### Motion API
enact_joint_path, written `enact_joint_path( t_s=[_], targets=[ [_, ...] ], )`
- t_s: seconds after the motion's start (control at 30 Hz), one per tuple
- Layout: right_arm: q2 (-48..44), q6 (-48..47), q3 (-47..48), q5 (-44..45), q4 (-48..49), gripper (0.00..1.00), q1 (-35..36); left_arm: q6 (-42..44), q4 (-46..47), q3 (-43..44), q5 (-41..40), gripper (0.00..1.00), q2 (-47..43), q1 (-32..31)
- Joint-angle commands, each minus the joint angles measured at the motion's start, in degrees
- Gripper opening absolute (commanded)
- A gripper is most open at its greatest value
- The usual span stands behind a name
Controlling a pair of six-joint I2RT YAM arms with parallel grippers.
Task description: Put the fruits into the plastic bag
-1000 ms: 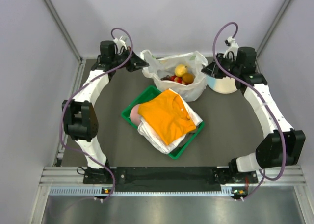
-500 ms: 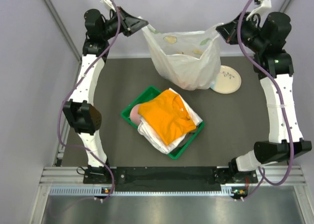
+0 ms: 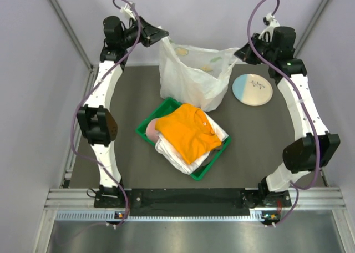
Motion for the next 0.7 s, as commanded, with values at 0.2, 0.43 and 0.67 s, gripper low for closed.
enact_joint_path(
  t_s=[0.2, 0.43, 0.67],
  targets=[
    [2.78, 0.22, 11.81, 1.37, 2.5, 0.0, -0.55, 1.54, 6.3, 6.11, -0.2, 0.0, 2.98, 1.62],
    [3.31, 0.13, 13.05, 2.6, 2.5, 0.0, -0.55, 0.48, 8.5, 7.95, -1.35, 0.0, 3.25, 2.5],
    [3.31, -0.48, 8.66, 4.18, 2.07, 0.0, -0.64, 1.89, 7.72, 1.9, 0.32, 0.0, 2.72, 2.5]
  ],
)
